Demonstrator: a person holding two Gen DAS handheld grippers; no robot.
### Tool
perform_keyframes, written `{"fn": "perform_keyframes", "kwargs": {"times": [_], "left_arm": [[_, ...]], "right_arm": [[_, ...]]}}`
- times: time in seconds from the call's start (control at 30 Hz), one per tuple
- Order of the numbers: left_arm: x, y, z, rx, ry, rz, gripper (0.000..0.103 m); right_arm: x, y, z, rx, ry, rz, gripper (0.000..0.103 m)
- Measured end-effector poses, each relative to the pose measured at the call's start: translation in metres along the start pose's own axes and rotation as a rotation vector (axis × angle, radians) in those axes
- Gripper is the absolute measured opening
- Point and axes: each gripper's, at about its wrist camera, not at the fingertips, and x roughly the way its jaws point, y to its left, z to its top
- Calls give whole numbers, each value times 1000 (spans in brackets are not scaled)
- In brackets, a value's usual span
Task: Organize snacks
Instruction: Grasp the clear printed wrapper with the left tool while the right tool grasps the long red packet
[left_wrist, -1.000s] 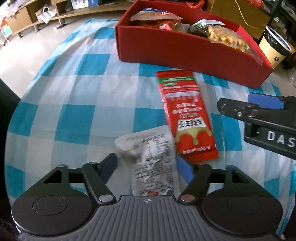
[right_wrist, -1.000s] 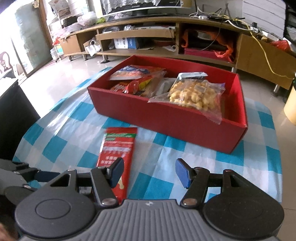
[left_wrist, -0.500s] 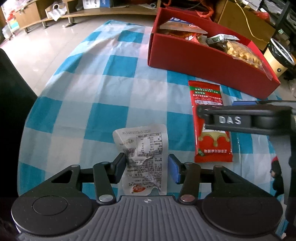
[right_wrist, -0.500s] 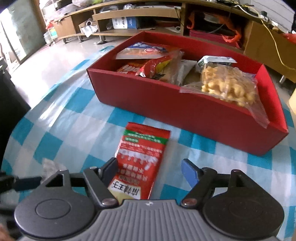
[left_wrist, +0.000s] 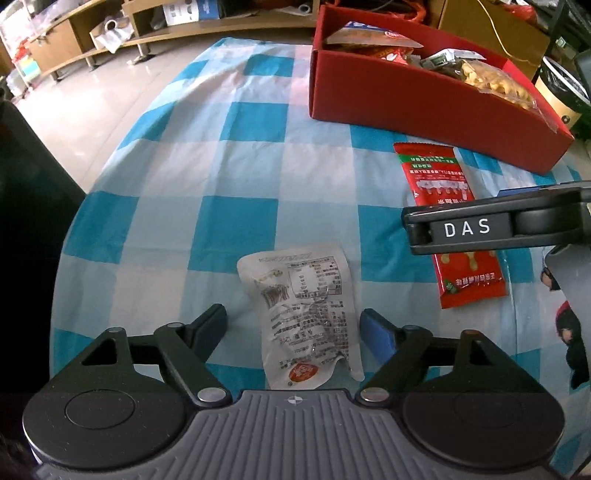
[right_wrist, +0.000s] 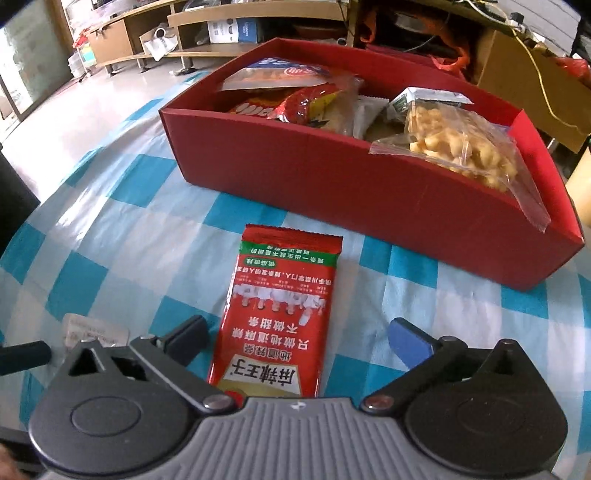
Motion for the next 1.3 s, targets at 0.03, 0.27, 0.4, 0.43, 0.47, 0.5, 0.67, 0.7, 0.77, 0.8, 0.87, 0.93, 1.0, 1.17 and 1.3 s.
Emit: {"fn": "perform_keyframes", "kwargs": {"times": [0.03, 0.27, 0.4, 0.43, 0.47, 0.5, 0.67, 0.7, 0.77, 0.8, 0.87, 0.93, 1.0, 1.17, 1.3], "left_arm": [[-1, 2, 0, -14, 0, -4, 82], [-5, 16, 3, -65, -3, -9, 62], [-13, 19, 4, -85, -21, -37, 57], [-14, 19, 4, -89, -27, -38, 57], [-15, 18, 4, -89, -32, -35, 56], [-17, 16, 5, -87, -34, -34, 56], [-29, 5, 8, -67, -80, -53, 56], [-32, 1, 9, -58, -95, -58, 56], [-37, -4, 10, -44, -111, -65, 56], [-39, -7, 11, -38, -118, -68, 56], [-42, -11, 13, -33, -128, -74, 56], [-44, -15, 15, -30, -135, -80, 56], [-47, -18, 17, -28, -146, -85, 56], [-55, -26, 21, -15, -177, -92, 56], [-61, -30, 23, -7, -192, -108, 56]], "right_arm": [[0, 0, 3, -2, 11, 0, 101], [-17, 13, -1, -78, -39, 35, 51], [-27, 5, -11, -69, -53, 45, 46], [-29, 2, -15, -64, -53, 47, 46], [-32, -2, -19, -55, -54, 44, 45], [-35, -6, -24, -45, -55, 42, 45], [-54, -26, -44, 15, -79, 38, 45], [-58, -30, -47, 26, -86, 35, 45], [-67, -37, -52, 46, -99, 32, 45], [-71, -40, -54, 54, -107, 30, 45], [-78, -44, -55, 69, -123, 26, 45], [-86, -48, -55, 79, -142, 20, 45], [-92, -51, -54, 86, -158, 18, 45], [-103, -55, -53, 97, -179, 8, 45], [-112, -55, -56, 97, -189, -9, 45]]}}
